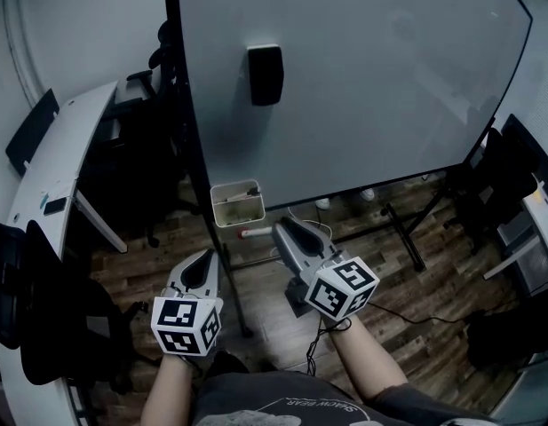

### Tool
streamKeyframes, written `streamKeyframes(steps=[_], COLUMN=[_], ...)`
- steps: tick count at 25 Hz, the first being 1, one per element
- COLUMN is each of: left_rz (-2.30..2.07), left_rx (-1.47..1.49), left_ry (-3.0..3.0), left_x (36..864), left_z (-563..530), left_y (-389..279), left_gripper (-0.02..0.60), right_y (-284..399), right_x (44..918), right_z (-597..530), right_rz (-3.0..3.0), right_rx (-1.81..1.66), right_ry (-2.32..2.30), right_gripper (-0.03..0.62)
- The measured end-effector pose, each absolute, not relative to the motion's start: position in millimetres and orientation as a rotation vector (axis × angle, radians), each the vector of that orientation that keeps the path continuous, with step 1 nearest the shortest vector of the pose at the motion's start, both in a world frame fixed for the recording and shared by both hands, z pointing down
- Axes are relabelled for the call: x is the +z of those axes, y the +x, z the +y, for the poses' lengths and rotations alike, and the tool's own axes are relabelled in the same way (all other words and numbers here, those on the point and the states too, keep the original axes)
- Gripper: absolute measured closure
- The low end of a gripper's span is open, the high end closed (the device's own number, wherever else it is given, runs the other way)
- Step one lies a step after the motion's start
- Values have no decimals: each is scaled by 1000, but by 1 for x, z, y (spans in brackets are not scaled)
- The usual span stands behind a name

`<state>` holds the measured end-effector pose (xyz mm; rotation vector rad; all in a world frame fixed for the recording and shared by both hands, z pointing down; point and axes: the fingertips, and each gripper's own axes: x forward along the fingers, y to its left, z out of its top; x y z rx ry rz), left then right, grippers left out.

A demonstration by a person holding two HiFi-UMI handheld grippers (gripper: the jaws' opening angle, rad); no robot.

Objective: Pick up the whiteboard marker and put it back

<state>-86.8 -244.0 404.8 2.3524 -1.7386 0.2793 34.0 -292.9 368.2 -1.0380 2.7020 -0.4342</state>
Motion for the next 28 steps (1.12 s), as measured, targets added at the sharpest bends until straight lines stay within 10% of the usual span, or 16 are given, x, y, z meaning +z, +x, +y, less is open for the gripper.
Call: streamKeyframes(steps=[28], left_rz=[-1622], left_rx=[246], left_ry=[2355], left_x=[419], left_z=[-110], left_y=[-119], left_gripper=[569], right_y=[9], right_x=[386], right_z=[-149], right_rz=[2705], right_rx=[-496], right_ry=[-1162], right_gripper=[513])
